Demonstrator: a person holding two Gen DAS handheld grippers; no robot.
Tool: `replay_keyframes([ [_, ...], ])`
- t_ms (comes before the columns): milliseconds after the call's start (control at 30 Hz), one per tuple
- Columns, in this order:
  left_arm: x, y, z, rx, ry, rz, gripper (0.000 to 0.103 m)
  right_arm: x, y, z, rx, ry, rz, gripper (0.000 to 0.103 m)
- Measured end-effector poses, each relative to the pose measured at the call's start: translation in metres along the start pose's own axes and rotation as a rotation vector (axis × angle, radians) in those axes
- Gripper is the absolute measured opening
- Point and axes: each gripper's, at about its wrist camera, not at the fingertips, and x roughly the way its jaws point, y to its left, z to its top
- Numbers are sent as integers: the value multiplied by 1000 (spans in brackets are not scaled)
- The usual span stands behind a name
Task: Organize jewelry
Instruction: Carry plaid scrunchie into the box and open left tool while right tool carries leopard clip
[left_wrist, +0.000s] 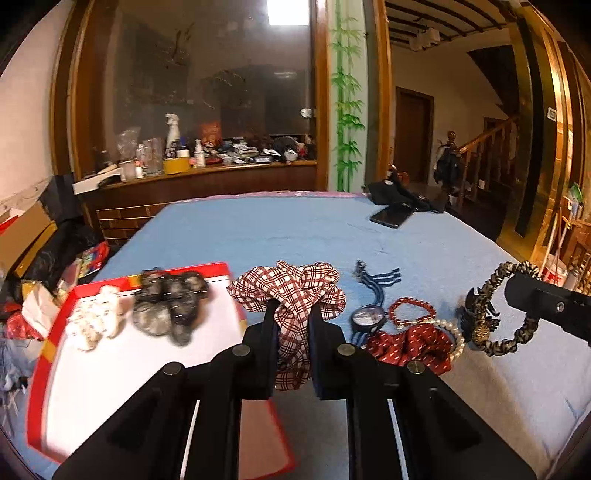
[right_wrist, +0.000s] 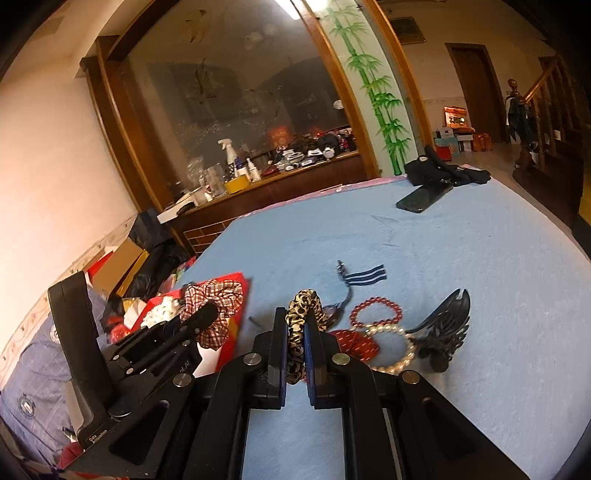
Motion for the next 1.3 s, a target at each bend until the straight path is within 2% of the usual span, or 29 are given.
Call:
replay_keyframes([
  [367,-28,55,-10,-63,-16,76,13,4,58,-11,-91,28,49,9],
  [667,-30,108,-17,-148,3,132,14,31,96,-15,-134,100,92,9],
  [967,-22,177,-29,-276,54,203,14,77,137,-14,-168,171,161,9],
  [1100,-11,190,-33,-312,88,203,14,105,147,-14,-152,223,190,10],
  [1300,11,191,-36,-330,142,172,14,154,157,-18,-165,277,164,10],
])
